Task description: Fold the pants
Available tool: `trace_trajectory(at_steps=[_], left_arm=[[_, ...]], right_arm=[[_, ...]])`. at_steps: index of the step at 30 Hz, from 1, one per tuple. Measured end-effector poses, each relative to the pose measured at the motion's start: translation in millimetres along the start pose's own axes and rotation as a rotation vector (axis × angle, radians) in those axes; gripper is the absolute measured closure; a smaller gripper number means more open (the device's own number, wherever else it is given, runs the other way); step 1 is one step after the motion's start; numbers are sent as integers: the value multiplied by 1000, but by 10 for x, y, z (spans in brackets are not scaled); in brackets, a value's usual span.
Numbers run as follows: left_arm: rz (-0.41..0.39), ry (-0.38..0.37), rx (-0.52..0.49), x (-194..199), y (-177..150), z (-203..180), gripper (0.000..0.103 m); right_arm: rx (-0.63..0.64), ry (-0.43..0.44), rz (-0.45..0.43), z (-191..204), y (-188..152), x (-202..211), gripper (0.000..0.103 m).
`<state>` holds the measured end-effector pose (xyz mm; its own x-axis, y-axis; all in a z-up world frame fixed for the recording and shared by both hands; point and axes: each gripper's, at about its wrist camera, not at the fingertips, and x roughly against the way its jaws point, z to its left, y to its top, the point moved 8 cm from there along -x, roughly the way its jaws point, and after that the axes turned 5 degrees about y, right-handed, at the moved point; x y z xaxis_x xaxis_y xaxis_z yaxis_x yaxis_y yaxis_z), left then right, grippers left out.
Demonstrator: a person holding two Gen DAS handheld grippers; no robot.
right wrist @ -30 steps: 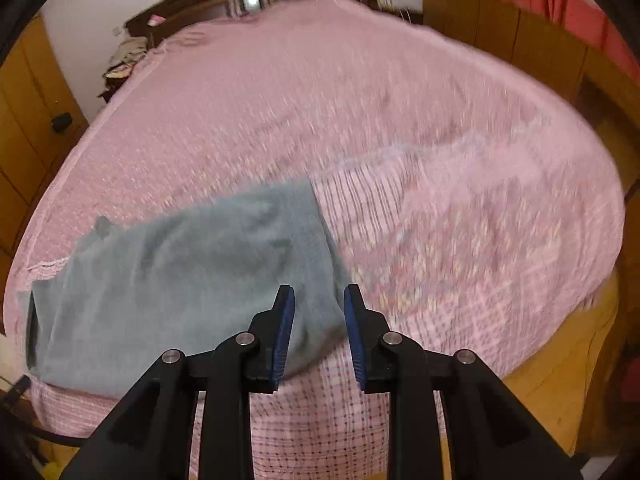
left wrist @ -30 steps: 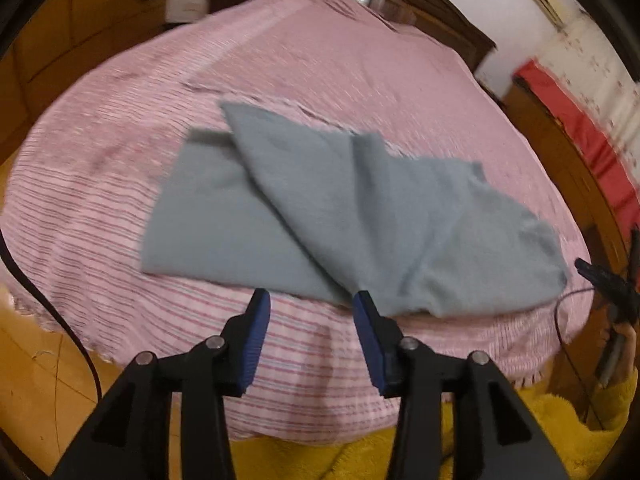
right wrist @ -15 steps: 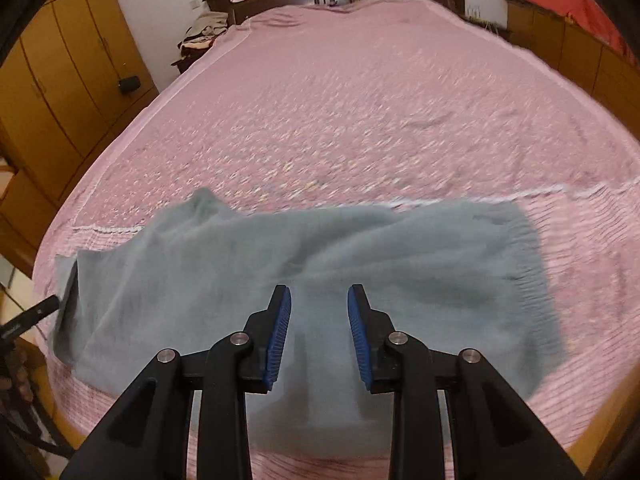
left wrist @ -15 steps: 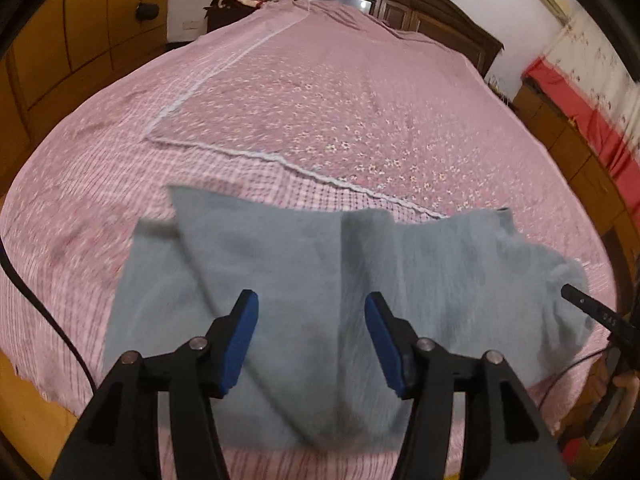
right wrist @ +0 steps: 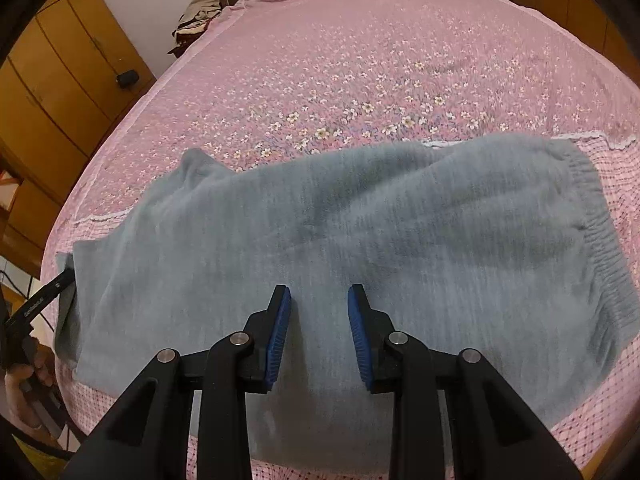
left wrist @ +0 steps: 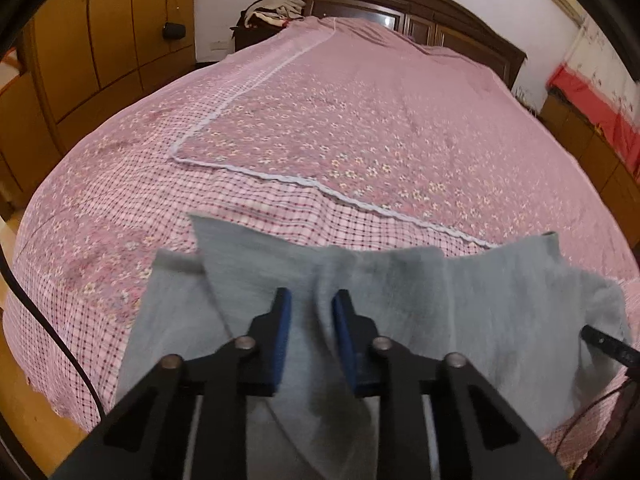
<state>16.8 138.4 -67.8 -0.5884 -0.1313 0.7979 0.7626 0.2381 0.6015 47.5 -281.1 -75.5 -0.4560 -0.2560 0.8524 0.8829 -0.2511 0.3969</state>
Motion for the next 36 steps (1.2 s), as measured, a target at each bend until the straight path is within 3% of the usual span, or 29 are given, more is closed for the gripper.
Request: trace_trajectory(at_steps=[5, 9, 12, 14, 17, 24, 27, 34, 36], left_arm=[[-24, -40, 28, 114, -46, 133, 92], [15, -114, 49, 90, -123, 138, 92], [47, -126, 66, 9, -182, 91, 88], [62, -129, 71, -36, -211, 50, 78], [70, -137, 72, -92, -216, 1, 71], [117, -164, 104, -260, -278, 6, 70], [98, -144, 80, -249, -288, -5, 70], [20, -1, -65, -196, -317, -176, 70], [0, 13, -78, -197, -287, -196, 76]], right_arm=[[8, -10, 1, 16, 6, -31, 72], [7, -14, 2, 31, 8, -48, 72], [4, -17, 1, 34, 5, -48, 72], [4, -16, 1, 37, 1, -49, 72], [0, -8, 4, 32, -6, -55, 72], [-21, 8, 4, -23, -18, -100, 72], [-19, 12, -2, -30, -26, -108, 72], [-34, 37, -4, -70, -44, -121, 72], [-35, 41, -5, -80, -48, -122, 72]])
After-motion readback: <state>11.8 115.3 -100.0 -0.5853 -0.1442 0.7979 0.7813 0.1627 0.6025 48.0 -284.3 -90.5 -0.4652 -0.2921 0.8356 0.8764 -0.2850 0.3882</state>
